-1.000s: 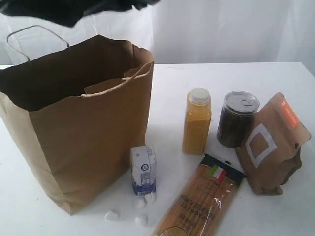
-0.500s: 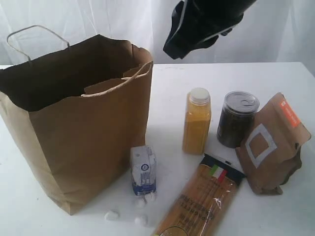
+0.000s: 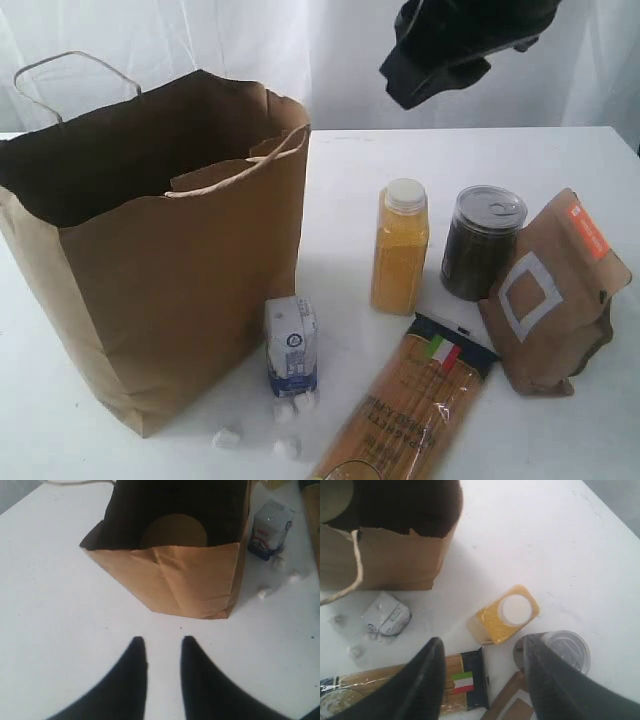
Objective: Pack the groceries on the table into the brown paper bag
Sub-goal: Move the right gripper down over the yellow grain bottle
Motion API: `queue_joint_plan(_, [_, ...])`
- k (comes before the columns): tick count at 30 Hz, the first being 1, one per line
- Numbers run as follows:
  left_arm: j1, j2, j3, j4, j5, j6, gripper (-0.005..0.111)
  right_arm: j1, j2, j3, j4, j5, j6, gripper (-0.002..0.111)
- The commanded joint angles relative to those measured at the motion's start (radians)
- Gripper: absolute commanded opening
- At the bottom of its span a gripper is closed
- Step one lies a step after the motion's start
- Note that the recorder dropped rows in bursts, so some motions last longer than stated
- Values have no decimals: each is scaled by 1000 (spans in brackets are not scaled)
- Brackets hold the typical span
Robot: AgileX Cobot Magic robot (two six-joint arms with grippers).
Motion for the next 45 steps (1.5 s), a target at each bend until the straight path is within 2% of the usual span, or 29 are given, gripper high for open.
queue_joint_plan(1, [2,-98,42,64,68,-172,0,-49,-57,2,-16,-39,57,46])
queue_joint_plan(8, [2,-337,222,128,-28,-200,0,-87,-165,96,-18,-141,93,46])
queue_joint_plan(15, [2,-543,498,119,-269,-290,0,-87,-242,297,21,-300,132,46])
queue_joint_plan(20, [2,-588,632,127,-391,-291,0,-87,-253,404,19,-393,177,46])
queue_joint_plan(25, [2,-586,749,127,-575,-305,0,-87,-251,510,21,-464,259,46])
queue_joint_plan(29, [2,-586,778,127,-651,-305,0,-87,-251,583,21,-484,307,46])
queue_joint_plan(37, [2,-586,778,127,-650,-302,0,-87,-251,671,21,-553,448,47])
queue_joint_plan(45, [2,-586,778,127,-650,-300,0,-87,-197,699,21,-637,479,70])
